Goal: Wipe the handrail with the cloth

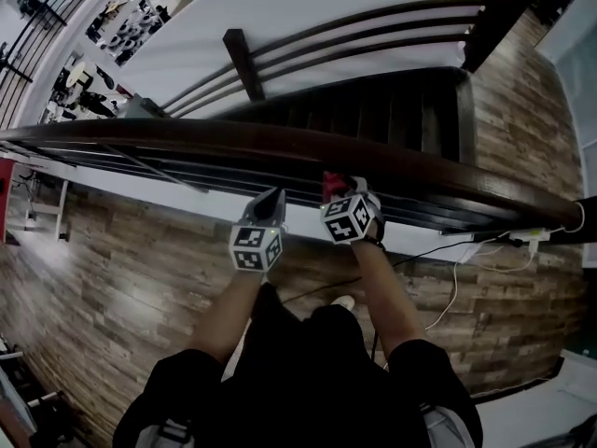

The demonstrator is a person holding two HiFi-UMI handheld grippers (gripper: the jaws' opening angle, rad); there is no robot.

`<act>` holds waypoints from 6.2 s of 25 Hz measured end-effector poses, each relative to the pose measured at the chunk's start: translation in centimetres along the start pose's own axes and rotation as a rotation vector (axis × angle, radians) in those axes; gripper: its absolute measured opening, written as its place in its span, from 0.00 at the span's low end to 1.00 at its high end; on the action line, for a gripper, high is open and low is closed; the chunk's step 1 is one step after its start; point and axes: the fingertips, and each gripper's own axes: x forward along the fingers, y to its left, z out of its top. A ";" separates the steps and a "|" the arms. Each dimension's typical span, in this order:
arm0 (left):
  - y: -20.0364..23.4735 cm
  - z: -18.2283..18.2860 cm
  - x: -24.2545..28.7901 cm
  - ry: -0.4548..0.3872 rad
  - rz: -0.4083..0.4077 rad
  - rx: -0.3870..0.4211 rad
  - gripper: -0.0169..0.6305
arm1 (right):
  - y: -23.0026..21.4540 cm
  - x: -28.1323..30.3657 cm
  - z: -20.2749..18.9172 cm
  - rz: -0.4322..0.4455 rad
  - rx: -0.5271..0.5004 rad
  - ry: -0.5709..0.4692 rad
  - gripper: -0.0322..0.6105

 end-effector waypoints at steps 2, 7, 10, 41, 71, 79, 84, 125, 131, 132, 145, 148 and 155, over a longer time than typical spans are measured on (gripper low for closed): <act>-1.5 0.0 0.5 0.000 0.004 -0.005 0.03 | -1.2 -0.7 -0.8 0.010 -0.009 -0.002 0.13; -6.3 0.1 2.3 0.004 -0.032 -0.002 0.03 | -4.0 -2.0 -3.4 0.045 0.061 0.013 0.13; -8.4 0.6 3.5 0.016 -0.088 0.025 0.03 | -5.4 -2.7 -4.2 0.023 0.111 0.029 0.13; -23.2 -1.8 12.0 0.076 -0.203 -0.015 0.03 | -17.2 -7.7 -15.1 -0.044 0.161 0.073 0.13; -37.9 -2.9 16.8 0.133 -0.341 0.069 0.03 | -29.5 -13.8 -26.0 -0.186 0.239 0.130 0.13; -40.1 -2.7 17.3 0.138 -0.381 0.089 0.03 | -31.3 -15.2 -27.9 -0.225 0.258 0.152 0.13; -41.0 -3.1 17.7 0.151 -0.402 0.100 0.03 | -32.6 -15.9 -29.0 -0.245 0.280 0.166 0.13; -43.9 -4.2 17.6 0.200 -0.483 0.151 0.03 | -38.5 -19.4 -35.0 -0.462 0.543 0.193 0.13; -42.0 -3.9 16.8 0.184 -0.455 0.136 0.03 | -35.4 -20.7 -33.5 -0.433 0.531 0.113 0.13; -41.6 -3.9 16.6 0.182 -0.449 0.132 0.03 | -34.2 -20.7 -33.0 -0.411 0.516 0.087 0.13; -29.7 -2.3 11.2 0.082 -0.212 0.057 0.03 | -21.5 -17.1 -21.0 -0.113 0.267 -0.221 0.13; -26.1 -2.1 9.2 0.045 -0.099 0.008 0.03 | -17.7 -15.3 -17.7 0.004 0.147 -0.278 0.13; -15.5 -1.1 1.5 -0.044 0.173 -0.080 0.03 | -7.6 -13.0 -9.3 0.252 -0.077 -0.399 0.13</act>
